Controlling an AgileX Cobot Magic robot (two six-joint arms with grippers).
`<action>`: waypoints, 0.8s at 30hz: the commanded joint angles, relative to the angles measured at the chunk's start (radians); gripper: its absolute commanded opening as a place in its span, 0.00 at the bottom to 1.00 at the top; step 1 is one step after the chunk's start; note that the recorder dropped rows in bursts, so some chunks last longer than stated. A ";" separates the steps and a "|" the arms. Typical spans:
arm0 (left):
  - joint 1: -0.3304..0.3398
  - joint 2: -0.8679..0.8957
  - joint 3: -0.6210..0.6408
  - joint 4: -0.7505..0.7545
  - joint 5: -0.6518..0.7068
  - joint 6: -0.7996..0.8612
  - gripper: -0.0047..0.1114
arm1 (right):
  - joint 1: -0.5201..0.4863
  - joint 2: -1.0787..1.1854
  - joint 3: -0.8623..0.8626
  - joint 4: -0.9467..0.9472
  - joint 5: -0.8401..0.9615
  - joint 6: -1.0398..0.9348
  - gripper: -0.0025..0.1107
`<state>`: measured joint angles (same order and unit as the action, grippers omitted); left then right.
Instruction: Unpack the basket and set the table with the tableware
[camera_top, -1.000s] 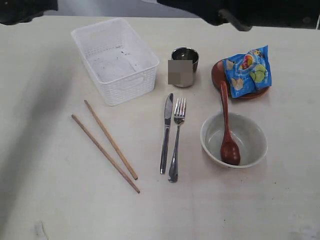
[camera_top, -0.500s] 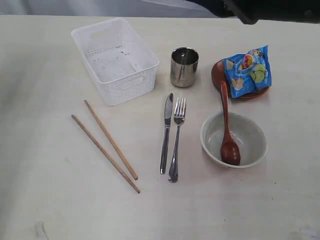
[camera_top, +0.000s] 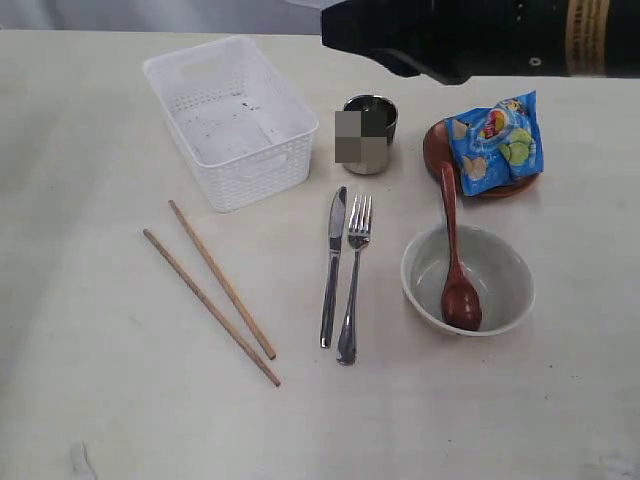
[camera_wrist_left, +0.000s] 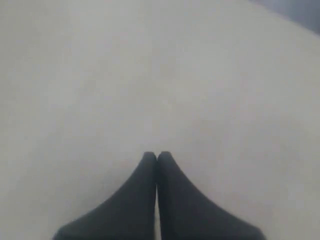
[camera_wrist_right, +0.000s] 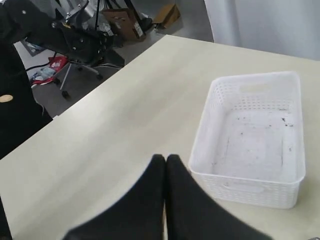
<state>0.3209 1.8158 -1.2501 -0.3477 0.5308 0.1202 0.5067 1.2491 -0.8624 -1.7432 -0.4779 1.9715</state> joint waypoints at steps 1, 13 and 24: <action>-0.023 0.045 -0.101 0.282 0.211 -0.064 0.04 | -0.005 0.014 -0.004 -0.001 -0.011 -0.030 0.02; -0.268 0.032 -0.066 0.110 0.143 0.165 0.04 | -0.005 0.013 -0.004 -0.001 -0.022 -0.032 0.02; -0.601 -0.057 -0.017 -0.345 0.200 0.924 0.44 | -0.005 0.013 -0.004 -0.001 -0.064 0.000 0.02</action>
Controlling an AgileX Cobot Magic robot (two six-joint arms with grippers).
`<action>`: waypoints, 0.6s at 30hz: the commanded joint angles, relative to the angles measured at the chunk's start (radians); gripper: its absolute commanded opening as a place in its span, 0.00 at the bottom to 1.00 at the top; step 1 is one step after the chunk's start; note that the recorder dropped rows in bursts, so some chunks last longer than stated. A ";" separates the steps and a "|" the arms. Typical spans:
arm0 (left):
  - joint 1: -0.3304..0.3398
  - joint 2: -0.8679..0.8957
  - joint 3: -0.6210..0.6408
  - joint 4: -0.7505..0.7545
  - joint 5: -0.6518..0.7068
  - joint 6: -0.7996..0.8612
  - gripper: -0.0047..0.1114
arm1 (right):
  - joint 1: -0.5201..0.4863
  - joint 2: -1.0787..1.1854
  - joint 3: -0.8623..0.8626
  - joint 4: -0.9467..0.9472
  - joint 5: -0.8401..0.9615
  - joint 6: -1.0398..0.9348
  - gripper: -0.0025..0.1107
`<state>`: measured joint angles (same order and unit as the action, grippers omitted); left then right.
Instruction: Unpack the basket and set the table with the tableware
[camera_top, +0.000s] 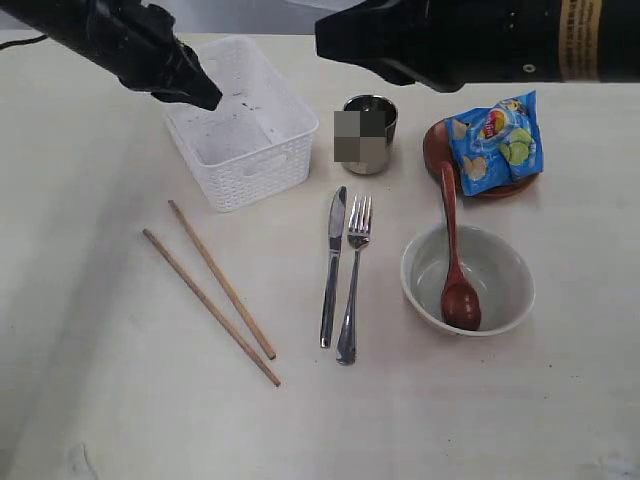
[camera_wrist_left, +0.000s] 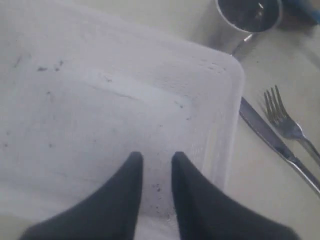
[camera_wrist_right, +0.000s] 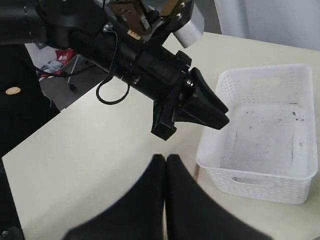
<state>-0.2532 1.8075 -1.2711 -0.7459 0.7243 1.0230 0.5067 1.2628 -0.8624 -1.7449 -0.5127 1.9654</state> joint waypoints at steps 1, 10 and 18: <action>-0.030 -0.061 0.004 0.054 0.055 0.021 0.51 | -0.005 0.000 -0.004 0.001 -0.031 0.008 0.02; -0.177 -0.064 0.050 0.271 0.135 0.037 0.50 | -0.005 0.000 0.011 0.001 -0.085 0.011 0.02; -0.233 -0.037 0.092 0.590 -0.131 -0.232 0.47 | -0.005 0.000 0.056 0.001 -0.085 0.007 0.02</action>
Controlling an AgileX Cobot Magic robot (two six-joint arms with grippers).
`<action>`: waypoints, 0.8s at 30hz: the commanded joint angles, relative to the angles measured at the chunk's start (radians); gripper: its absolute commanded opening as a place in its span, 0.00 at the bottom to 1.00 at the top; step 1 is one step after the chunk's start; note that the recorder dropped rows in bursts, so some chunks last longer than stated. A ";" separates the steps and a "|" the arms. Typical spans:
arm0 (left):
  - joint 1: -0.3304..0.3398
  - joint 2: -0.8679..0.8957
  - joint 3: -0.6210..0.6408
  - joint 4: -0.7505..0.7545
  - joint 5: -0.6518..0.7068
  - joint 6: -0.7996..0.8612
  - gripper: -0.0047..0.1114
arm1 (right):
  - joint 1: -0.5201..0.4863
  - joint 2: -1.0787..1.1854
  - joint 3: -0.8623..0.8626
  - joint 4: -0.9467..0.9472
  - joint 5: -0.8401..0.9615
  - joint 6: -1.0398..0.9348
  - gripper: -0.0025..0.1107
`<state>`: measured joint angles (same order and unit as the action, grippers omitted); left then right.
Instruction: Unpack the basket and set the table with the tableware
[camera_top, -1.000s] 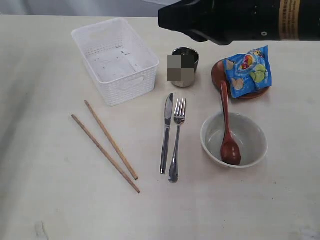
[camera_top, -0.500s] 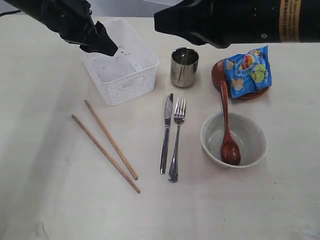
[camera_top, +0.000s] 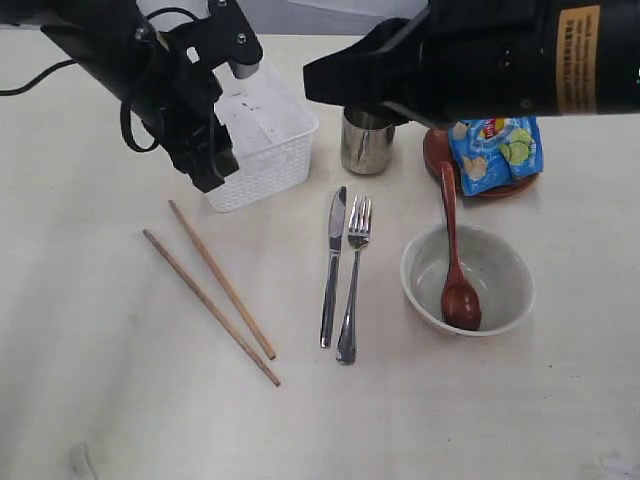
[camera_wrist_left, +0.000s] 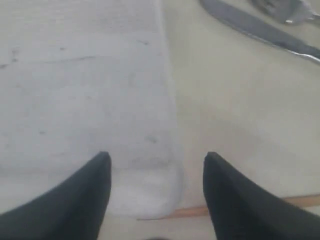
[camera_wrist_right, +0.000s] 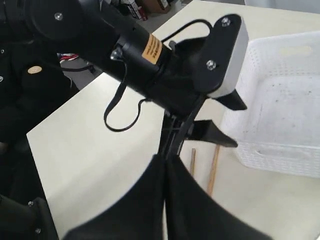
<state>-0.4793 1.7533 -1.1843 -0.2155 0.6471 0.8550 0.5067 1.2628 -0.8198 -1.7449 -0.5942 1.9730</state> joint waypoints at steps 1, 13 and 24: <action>-0.007 0.030 0.006 0.060 -0.049 -0.064 0.47 | -0.005 0.000 0.013 0.001 -0.004 0.000 0.02; -0.007 0.125 0.006 0.050 -0.123 -0.093 0.29 | -0.005 0.000 0.014 0.001 -0.004 0.008 0.02; 0.034 0.190 -0.087 0.050 -0.330 -0.609 0.04 | -0.005 0.000 0.014 0.001 -0.004 0.008 0.02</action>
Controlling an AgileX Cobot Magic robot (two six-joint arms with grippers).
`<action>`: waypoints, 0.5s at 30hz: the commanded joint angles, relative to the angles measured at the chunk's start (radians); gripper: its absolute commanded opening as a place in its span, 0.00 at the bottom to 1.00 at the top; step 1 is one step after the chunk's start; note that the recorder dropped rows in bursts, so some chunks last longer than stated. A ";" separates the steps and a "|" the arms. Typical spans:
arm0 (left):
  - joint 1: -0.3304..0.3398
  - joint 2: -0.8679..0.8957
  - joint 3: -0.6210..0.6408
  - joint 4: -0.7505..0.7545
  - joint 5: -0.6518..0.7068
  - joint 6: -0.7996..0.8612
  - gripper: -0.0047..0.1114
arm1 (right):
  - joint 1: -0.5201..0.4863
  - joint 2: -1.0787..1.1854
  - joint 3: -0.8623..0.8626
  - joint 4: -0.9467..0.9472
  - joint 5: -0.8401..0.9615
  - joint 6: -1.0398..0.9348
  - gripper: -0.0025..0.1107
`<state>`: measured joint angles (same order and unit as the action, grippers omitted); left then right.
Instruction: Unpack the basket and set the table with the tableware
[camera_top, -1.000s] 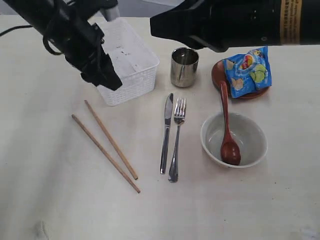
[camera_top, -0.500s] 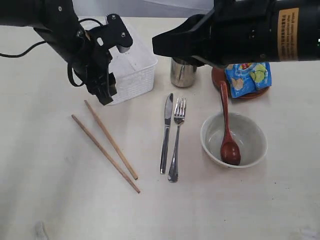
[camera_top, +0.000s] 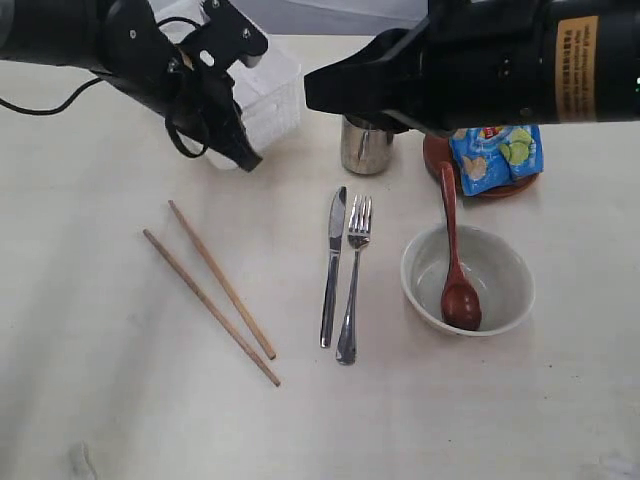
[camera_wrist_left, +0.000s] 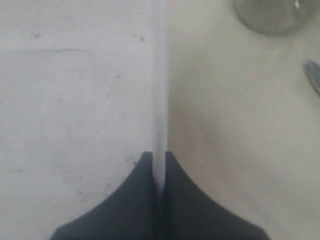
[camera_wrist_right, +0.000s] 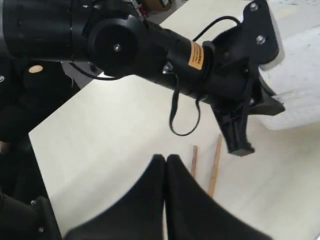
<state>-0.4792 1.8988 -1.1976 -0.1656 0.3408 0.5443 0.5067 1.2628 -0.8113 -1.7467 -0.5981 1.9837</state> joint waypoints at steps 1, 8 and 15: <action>0.049 0.061 -0.095 0.000 -0.009 -0.376 0.04 | -0.005 0.000 0.005 0.002 0.000 -0.003 0.02; 0.157 0.151 -0.242 0.012 0.023 -0.635 0.04 | -0.005 0.000 0.005 0.002 0.002 -0.014 0.02; 0.175 0.229 -0.352 0.012 0.184 -0.629 0.04 | -0.005 0.000 0.005 0.002 0.013 -0.036 0.02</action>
<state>-0.3032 2.1030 -1.5345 -0.1398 0.4658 -0.0633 0.5067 1.2628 -0.8113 -1.7467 -0.5981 1.9623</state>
